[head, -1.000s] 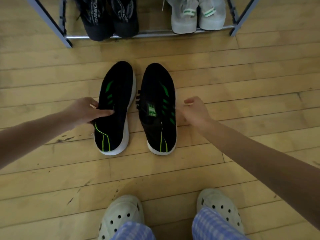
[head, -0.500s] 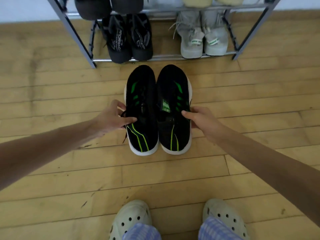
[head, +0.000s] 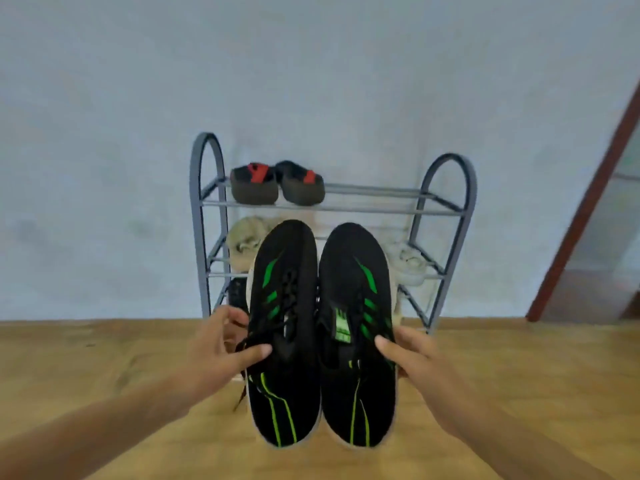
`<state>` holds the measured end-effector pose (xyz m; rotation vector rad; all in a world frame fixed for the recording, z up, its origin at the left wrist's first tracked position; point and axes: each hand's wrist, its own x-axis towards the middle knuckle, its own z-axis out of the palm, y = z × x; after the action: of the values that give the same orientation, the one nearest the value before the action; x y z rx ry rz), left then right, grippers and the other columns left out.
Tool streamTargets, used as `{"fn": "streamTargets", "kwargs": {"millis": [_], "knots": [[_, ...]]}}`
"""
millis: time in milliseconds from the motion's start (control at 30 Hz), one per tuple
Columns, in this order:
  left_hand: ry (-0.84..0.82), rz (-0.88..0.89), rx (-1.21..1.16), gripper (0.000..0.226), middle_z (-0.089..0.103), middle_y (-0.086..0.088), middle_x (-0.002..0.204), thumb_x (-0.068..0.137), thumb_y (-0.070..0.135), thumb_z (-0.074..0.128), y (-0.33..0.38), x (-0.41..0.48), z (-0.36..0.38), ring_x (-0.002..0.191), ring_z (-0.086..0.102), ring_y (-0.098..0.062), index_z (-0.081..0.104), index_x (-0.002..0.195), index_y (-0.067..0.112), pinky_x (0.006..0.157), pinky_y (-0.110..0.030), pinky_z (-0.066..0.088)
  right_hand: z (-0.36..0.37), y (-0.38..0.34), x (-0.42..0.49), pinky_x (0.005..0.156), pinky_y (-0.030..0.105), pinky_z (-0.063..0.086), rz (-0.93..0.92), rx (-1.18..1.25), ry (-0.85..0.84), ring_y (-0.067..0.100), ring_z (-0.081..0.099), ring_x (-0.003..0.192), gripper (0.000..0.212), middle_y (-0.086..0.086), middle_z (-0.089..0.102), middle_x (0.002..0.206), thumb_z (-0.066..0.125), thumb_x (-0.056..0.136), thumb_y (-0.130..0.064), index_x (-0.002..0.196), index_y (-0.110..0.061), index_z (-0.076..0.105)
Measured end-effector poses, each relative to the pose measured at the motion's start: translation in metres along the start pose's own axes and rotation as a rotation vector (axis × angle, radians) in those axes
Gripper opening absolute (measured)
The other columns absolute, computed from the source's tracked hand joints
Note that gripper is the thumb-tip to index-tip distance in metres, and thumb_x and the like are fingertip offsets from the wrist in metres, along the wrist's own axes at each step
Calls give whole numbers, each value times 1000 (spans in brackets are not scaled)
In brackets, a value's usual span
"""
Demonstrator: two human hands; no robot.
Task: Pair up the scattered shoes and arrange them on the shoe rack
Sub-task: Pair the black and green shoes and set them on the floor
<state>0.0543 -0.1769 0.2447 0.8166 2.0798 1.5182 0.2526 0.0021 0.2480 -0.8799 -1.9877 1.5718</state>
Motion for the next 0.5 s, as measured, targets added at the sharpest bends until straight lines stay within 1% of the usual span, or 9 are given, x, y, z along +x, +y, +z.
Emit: {"fn": "streamTargets", "kwargs": {"millis": [67,133,200,300,333,400,433,467,500], "knots": [[21,54,-28,39,64,-15,97,70,18,82,42,18,2,87,65,-28,54,95,20,69,-37,55,-17,-38,16,78,25,53,-51,39,115,12,69,93,21,-3,75,98,65,87,-24,107,-19,66],[69,148,-32,31,62,-8,95,75,19,78,90,49,8,83,65,-21,53,91,23,60,-26,51,-41,-70,44,71,30,51,-70,103,235,19,67,90,34,7,69,106,71,82,-26,113,-18,59],[119,236,30,28,62,-3,87,76,23,77,137,89,20,79,65,-20,55,92,20,62,-29,53,-67,-100,79,58,27,45,-121,118,350,18,61,71,30,10,66,97,72,81,-22,105,-12,59],[131,281,160,21,62,-5,69,76,23,75,198,154,43,71,64,-25,67,88,8,76,-40,59,-101,-131,140,54,26,45,-156,109,415,18,54,60,17,12,62,82,71,83,-14,91,-7,58],[117,278,191,19,61,-6,65,78,22,73,214,176,52,67,64,-25,70,84,5,73,-39,60,-110,-137,162,57,28,49,-154,71,433,18,55,61,12,12,61,80,70,83,-13,83,-8,59],[118,285,332,20,60,-8,62,80,23,69,239,220,69,65,65,-27,70,80,2,64,-35,59,-125,-141,210,70,38,57,-157,-74,471,25,59,65,20,15,62,76,68,84,-14,66,-6,61],[108,278,424,21,60,-9,63,80,22,66,245,243,78,68,66,-30,66,79,1,66,-34,59,-130,-142,233,76,42,57,-152,-183,475,27,61,68,24,18,61,73,66,84,-15,65,1,64],[73,245,522,19,59,-9,66,80,20,64,248,261,86,75,67,-31,62,78,1,70,-35,57,-133,-141,256,76,41,57,-135,-302,458,29,63,71,27,21,61,69,63,85,-14,69,7,65],[4,194,623,15,59,-10,71,82,17,60,244,277,95,81,65,-31,59,82,2,74,-34,55,-133,-140,273,68,35,55,-109,-419,439,30,63,70,27,22,58,64,59,85,-11,70,10,62]]}}
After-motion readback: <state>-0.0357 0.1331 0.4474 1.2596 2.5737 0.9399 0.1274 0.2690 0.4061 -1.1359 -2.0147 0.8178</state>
